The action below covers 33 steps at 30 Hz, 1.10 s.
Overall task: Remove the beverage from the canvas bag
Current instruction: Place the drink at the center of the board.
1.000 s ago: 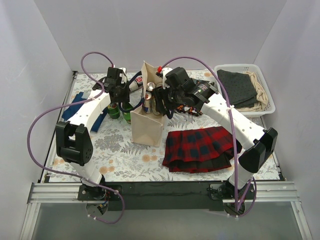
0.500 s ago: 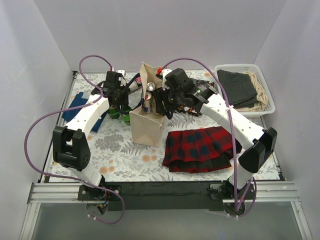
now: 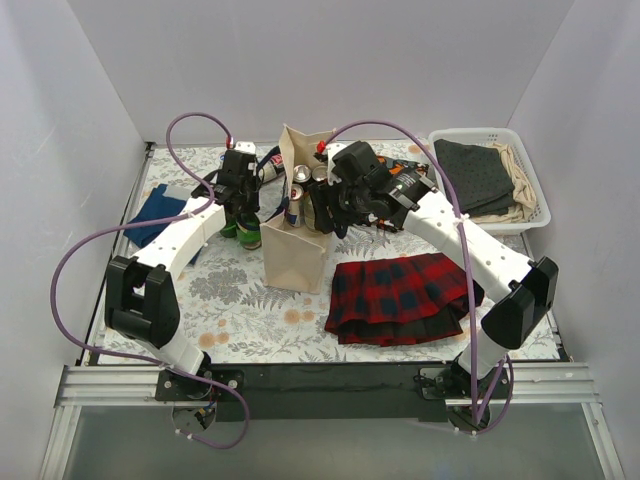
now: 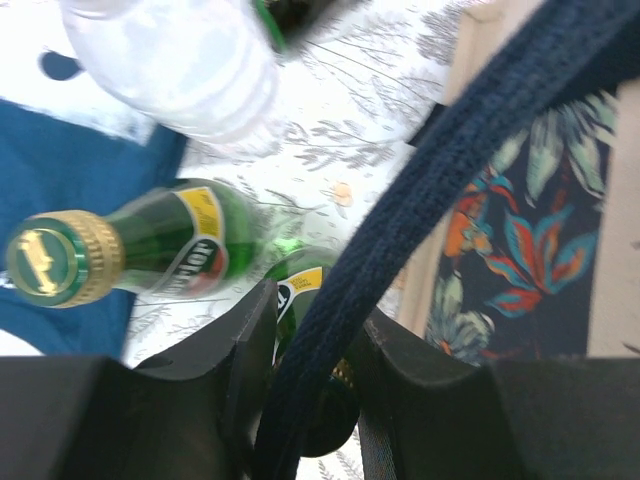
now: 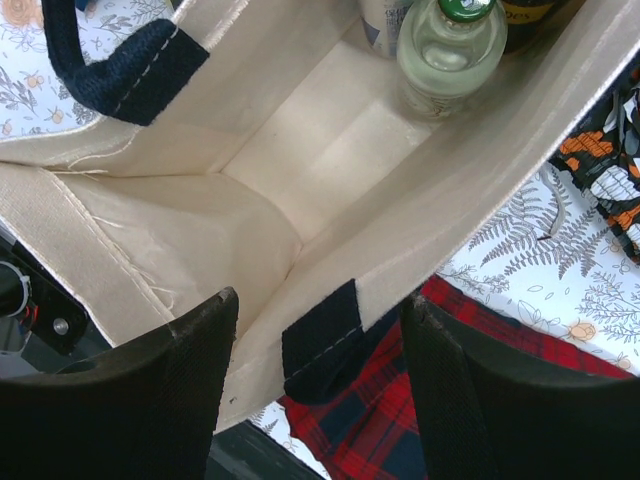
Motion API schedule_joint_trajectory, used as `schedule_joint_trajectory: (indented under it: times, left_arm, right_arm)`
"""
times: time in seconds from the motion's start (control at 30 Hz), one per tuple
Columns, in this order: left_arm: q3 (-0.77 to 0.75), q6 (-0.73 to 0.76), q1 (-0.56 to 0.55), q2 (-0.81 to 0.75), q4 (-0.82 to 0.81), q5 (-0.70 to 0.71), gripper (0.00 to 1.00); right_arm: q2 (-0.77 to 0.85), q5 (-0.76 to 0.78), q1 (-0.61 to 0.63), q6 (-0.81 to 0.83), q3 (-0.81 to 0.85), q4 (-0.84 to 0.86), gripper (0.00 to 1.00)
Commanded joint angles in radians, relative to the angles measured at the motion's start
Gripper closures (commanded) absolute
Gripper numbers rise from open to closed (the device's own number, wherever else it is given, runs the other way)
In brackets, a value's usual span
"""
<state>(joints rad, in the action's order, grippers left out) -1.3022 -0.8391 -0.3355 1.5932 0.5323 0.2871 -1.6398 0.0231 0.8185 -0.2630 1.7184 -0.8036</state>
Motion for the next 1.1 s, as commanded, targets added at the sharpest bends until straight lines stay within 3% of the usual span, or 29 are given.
schedule_joint_trajectory:
  times: [0.0, 0.27, 0.4, 0.5, 0.77, 1.07]
  left_arm:
    - [0.01, 0.029, -0.002, -0.013, -0.028, 0.156, 1.0]
    - [0.041, 0.006, -0.011, -0.018, 0.001, 0.172, 0.99]
    - [0.043, -0.014, -0.014, -0.012, 0.02, 0.176, 0.86]
    - [0.04, -0.034, -0.014, -0.016, 0.037, 0.178, 0.83]
    - [0.054, -0.086, -0.014, -0.055, 0.067, 0.12, 0.58]
    - [0.047, -0.109, -0.014, -0.087, 0.098, 0.11, 0.53]
  right_arm:
    - [0.054, 0.003, -0.001, -0.004, -0.014, 0.043, 0.29]
    - [0.067, 0.012, -0.001, 0.001, -0.029, 0.047, 0.28]
    - [0.07, 0.009, -0.001, 0.002, -0.031, 0.049, 0.28]
    - [0.071, 0.009, -0.001, 0.002, -0.034, 0.049, 0.28]
    - [0.071, 0.006, -0.001, 0.004, -0.034, 0.05, 0.28]
    - [0.078, 0.006, -0.001, 0.005, -0.045, 0.053, 0.28]
